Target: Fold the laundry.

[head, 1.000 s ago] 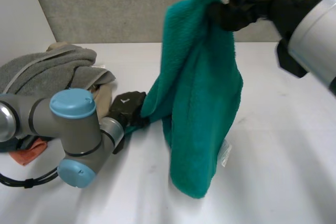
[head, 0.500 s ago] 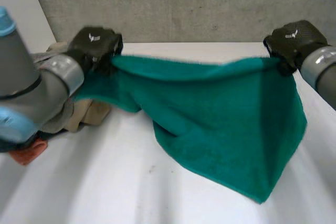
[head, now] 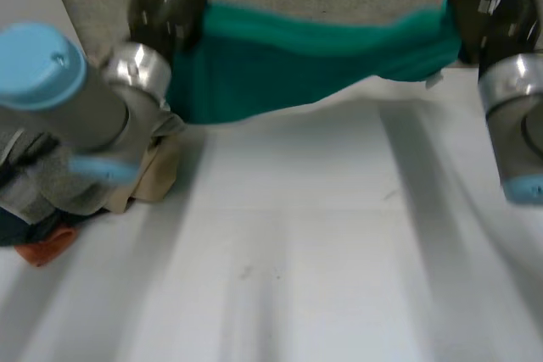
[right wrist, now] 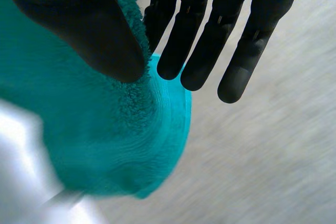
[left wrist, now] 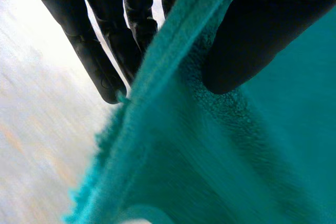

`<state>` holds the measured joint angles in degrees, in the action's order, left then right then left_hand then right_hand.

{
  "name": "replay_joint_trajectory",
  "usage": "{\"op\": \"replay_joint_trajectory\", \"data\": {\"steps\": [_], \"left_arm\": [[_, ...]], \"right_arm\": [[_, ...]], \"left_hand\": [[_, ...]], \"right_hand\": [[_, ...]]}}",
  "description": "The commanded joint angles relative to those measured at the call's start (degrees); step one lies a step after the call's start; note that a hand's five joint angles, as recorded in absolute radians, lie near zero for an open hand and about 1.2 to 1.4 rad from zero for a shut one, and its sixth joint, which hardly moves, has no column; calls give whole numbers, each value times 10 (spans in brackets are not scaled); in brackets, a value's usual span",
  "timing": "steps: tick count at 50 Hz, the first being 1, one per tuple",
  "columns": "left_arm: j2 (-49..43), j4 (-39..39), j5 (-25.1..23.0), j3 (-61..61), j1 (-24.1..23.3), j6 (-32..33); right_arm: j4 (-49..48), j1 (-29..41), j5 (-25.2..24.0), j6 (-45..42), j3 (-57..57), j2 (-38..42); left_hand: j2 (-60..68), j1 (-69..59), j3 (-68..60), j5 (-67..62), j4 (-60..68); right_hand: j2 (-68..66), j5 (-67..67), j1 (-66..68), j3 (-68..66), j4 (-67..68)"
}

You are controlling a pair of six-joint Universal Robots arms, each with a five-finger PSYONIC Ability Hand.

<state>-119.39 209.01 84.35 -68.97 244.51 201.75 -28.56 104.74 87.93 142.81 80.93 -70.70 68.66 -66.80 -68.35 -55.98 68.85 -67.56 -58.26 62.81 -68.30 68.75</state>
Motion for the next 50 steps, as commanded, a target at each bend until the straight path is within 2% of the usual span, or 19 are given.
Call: {"op": "replay_joint_trajectory", "data": {"steps": [1, 6, 8, 9, 13, 15, 18, 26, 29, 35, 39, 41, 42, 43, 46, 50], "left_arm": [[24, -113, 12, -210, 1, 23], [26, -116, 32, -303, -2, 43], [28, -115, 35, -320, -3, 46], [31, -113, 35, -331, -4, 47], [51, -113, 35, -344, -4, 47], [58, -112, 35, -350, -3, 47], [58, -102, 35, -354, 4, 47], [57, -55, 28, -383, 68, 47], [54, -55, 28, -389, 69, 47], [64, -55, 28, -400, 69, 46], [87, -54, 27, -413, 70, 43], [100, -54, 20, -423, 71, 42], [103, -54, 17, -426, 71, 42], [107, -54, 12, -427, 71, 42], [117, -55, -6, -434, 69, 44], [138, -56, -12, -445, 66, 44]], "right_arm": [[123, -2, -7, -8, 155, -10], [166, -2, -28, -23, 223, -10], [177, -4, -35, -31, 243, -12], [179, -5, -36, -31, 248, -13], [184, -9, -36, -33, 260, -21], [184, -16, -36, -33, 261, -27], [184, -31, -39, -32, 261, -30], [184, -36, -39, -28, 266, -38], [183, -36, -41, -28, 272, -37], [183, -37, -41, -26, 272, -39], [184, -36, -39, -24, 273, -40], [186, -36, -37, -28, 274, -39], [192, -37, -37, -31, 275, -41], [200, -37, -36, -31, 274, -44], [241, -39, -35, -25, 262, -68], [295, -57, -42, -20, 230, -109]], "left_hand": [[113, -132, -117, -140, 112], [113, -132, -117, -140, 112], [38, -57, -42, -65, 37], [-62, 43, 59, 35, -64], [-276, 258, 273, 249, -278], [-337, 318, 334, 310, -339], [-347, 329, 344, 320, -349], [-317, 298, 314, 290, -319], [-304, 285, 300, 277, -306], [-134, 115, 131, 107, -136], [106, -125, -109, -133, 104], [113, -132, -117, -140, 112], [113, -132, -117, -140, 112], [113, -132, -117, -140, 112], [113, -132, -117, -140, 112], [113, -132, -117, -140, 112]], "right_hand": [[-124, -117, 172, -117, 113], [-124, -117, 172, -117, 113], [-124, -117, 172, -117, 113], [-124, -117, 172, -117, 113], [-124, -117, 172, -117, 113], [-124, -117, 172, -117, 113], [-124, -117, 172, -117, 113], [-124, -117, 172, -117, 113], [-124, -117, 172, -117, 113], [-124, -117, 172, -117, 113], [-124, -117, 172, -117, 113], [-124, -117, 172, -117, 113], [-23, -16, 71, -16, 12], [147, 154, -100, 155, -159], [525, 532, -477, 532, -537], [533, 540, -485, 540, -545]]}}
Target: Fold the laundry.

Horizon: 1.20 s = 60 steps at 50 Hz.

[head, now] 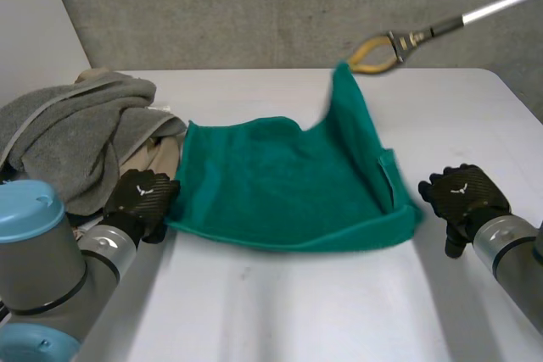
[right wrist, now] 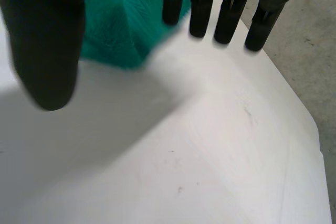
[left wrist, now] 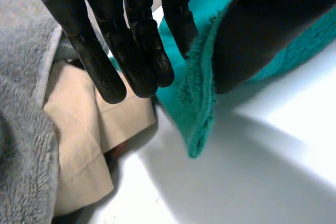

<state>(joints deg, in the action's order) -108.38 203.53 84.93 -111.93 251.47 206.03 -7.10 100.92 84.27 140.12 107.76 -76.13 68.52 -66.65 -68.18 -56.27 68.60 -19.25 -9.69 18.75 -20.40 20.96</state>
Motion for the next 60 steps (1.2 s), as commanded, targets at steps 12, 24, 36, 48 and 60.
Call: {"op": "replay_joint_trajectory", "data": {"steps": [12, 24, 36, 48, 60], "left_arm": [[84, -6, -18, -57, -5, 4], [156, -14, -19, -97, -17, 3], [164, -14, -20, -99, -16, 3], [154, -12, -20, -98, -11, 2], [143, -10, -19, -94, -6, 2]], "right_arm": [[149, -25, -73, 5, -128, -84], [153, -22, -112, -8, -117, -74], [150, 115, -233, -90, -138, -14], [159, 244, -252, -127, -167, 65], [160, 302, -259, -192, -194, 166]], "left_hand": [[115, -134, -118, -137, 114], [115, -134, -118, -137, 114], [115, -134, -118, -137, 114], [115, -134, -118, -137, 114], [115, -134, -118, -137, 114]], "right_hand": [[-9, -5, 14, 2, -8], [-56, -52, 61, -45, 39], [-65, -60, 70, -53, 48], [-73, -69, 78, -62, 56], [-127, -123, 132, -115, 110]]}}
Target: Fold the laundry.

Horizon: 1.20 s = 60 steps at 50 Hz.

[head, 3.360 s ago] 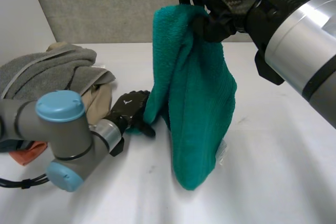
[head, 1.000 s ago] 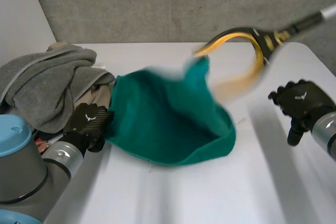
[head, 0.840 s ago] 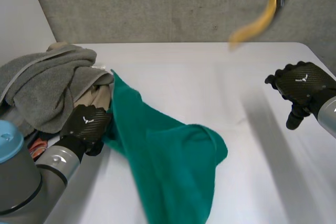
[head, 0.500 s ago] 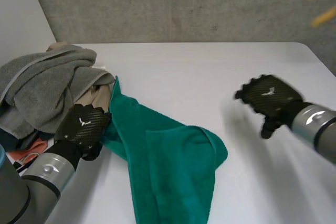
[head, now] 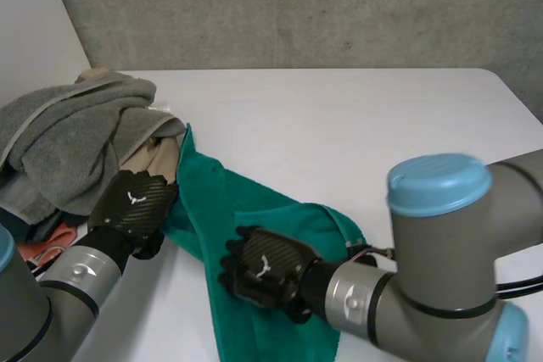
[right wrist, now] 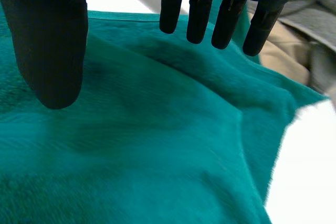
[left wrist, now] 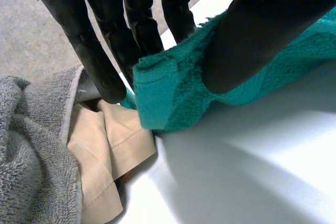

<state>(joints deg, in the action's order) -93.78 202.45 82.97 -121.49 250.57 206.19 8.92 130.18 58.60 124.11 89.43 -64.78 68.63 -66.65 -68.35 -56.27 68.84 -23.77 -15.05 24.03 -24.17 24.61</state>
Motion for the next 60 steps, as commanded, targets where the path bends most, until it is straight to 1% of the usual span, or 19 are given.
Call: {"op": "replay_joint_trajectory", "data": {"steps": [1, 3, 5, 6, 10, 14, 15, 18, 19, 23, 26, 30, 31, 36, 39, 42, 49, 56, 60], "left_arm": [[-3, 1, 1, 3, 3, 0], [-3, 1, 1, 4, 3, -1], [-2, 2, 1, 5, 4, -1], [-2, 2, 1, 5, 4, -1], [-1, 2, 1, 5, 6, -1], [1, 0, 1, 5, 6, -1], [1, 0, 1, 4, 5, -1], [2, -1, 1, 4, 5, 0], [2, -2, 1, 3, 5, 1], [3, -2, 0, 3, 4, 1], [4, -3, 0, 1, 3, 1], [7, -3, 1, -1, -3, 2], [8, -4, 1, -2, -3, 2], [11, -4, 1, 3, -10, 2], [11, -3, 1, 6, -10, 1], [11, -2, -1, 10, -12, 0], [11, -2, 3, 30, -32, 0], [22, -4, 3, 42, -52, 0], [44, -3, 3, 44, -59, -3]], "right_arm": [[0, 10, -2, -33, -13, 57], [-1, 10, -1, -35, -16, 64], [-7, 11, 5, -34, -27, 71], [-10, 11, 6, -34, -32, 73], [-57, 7, 9, 2, -61, 69], [-137, -17, 33, 129, -81, 52], [-170, -35, 51, 202, -94, 32], [-204, -63, 84, 319, -116, 1], [-216, -80, 104, 389, -134, -2], [-206, -132, 146, 477, -180, 33], [-175, -170, 172, 477, -215, 60], [-117, -199, 248, 479, -285, 118], [-101, -208, 288, 479, -313, 145], [-76, -229, 361, 474, -356, 196], [-72, -244, 361, 471, -356, 203], [-51, -244, 360, 456, -355, 200], [-23, -238, 344, 420, -290, 146], [-37, -237, 298, 332, -134, -4], [-32, -238, 280, 278, -60, -52]], "left_hand": [[114, -134, -116, -137, 112], [114, -134, -116, -137, 112], [114, -134, -116, -137, 112], [114, -134, -116, -137, 112], [114, -134, -116, -137, 112], [114, -134, -116, -137, 112], [114, -134, -116, -137, 112], [114, -134, -116, -137, 112], [114, -134, -116, -137, 112], [114, -134, -116, -137, 112], [114, -134, -116, -137, 112], [114, -134, -116, -137, 112], [114, -134, -116, -137, 112], [114, -134, -116, -137, 112], [114, -134, -116, -137, 112], [114, -134, -116, -137, 112], [114, -134, -116, -137, 112], [114, -134, -116, -137, 112], [114, -134, -116, -137, 112]], "right_hand": [[-85, -72, 83, -81, 77], [-124, -111, 121, -120, 115], [-372, -359, 369, -368, 363], [-548, -535, 545, -544, 539], [-562, -550, 560, -558, 554], [-562, -550, 560, -558, 554], [-562, -550, 560, -558, 554], [-562, -550, 560, -558, 554], [-562, -550, 560, -558, 554], [-562, -550, 560, -558, 554], [-562, -550, 560, -558, 554], [-562, -550, 560, -558, 554], [-562, -550, 560, -558, 554], [-562, -550, 560, -558, 554], [-562, -550, 560, -558, 554], [138, 150, -140, 142, -146], [138, 150, -140, 142, -146], [138, 150, -140, 142, -146], [-19, -7, 17, -15, 11]]}}
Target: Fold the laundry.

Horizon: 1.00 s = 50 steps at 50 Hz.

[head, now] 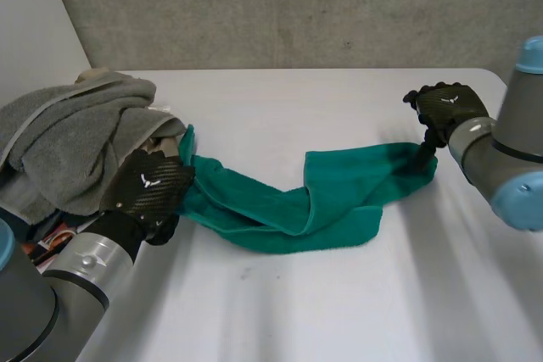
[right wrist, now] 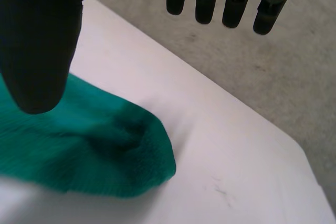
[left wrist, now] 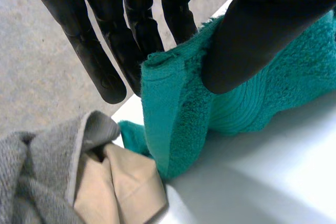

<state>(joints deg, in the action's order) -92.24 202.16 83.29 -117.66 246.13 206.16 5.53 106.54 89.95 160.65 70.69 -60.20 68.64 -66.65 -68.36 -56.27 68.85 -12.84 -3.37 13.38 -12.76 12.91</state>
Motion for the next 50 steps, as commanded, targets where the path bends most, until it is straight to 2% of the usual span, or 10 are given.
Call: {"op": "replay_joint_trajectory", "data": {"steps": [1, 8, 17, 30, 32, 33, 35, 39, 43, 50], "left_arm": [[33, 0, 0, 7, -15, -3], [64, 0, 0, 13, -23, -3], [68, 0, 1, 28, -36, -4], [68, 2, 4, 67, -36, -9], [68, 2, 5, 77, -36, -14], [68, 2, 5, 83, -36, -17], [68, 2, 6, 103, -36, -29], [68, 2, 8, 142, -36, -51], [68, -1, 12, 189, -30, -64], [70, -30, 20, 260, -23, -66]], "right_arm": [[4, -2, -38, -97, 139, -105], [66, -6, -88, -98, 198, -124], [-17, -3, -137, 27, 192, -35], [-75, 24, -133, 54, 153, 43], [-75, 25, -133, 56, 153, 40], [-76, 24, -132, 56, 153, 39], [-76, 21, -132, 59, 153, 38], [-74, 16, -127, 58, 157, -9], [-62, 10, -129, 48, 157, -124], [39, -89, -140, -40, 94, -270]], "left_hand": [[114, -134, -116, -137, 112], [114, -134, -116, -137, 112], [114, -134, -116, -137, 112], [114, -134, -116, -137, 112], [114, -134, -116, -137, 112], [114, -134, -116, -137, 112], [114, -134, -116, -137, 112], [114, -134, -116, -137, 112], [114, -134, -116, -137, 112], [114, -134, -116, -137, 112]], "right_hand": [[-141, -135, 135, -141, 140], [-188, -182, 182, -189, 187], [-240, -234, 234, -241, 239], [-284, -278, 278, -284, 283], [-397, -392, 392, -398, 396], [-611, -606, 606, -612, 610], [-672, -666, 666, -672, 671], [-672, -666, 666, -672, 671], [-672, -666, 666, -672, 671], [-672, -666, 666, -672, 671]]}}
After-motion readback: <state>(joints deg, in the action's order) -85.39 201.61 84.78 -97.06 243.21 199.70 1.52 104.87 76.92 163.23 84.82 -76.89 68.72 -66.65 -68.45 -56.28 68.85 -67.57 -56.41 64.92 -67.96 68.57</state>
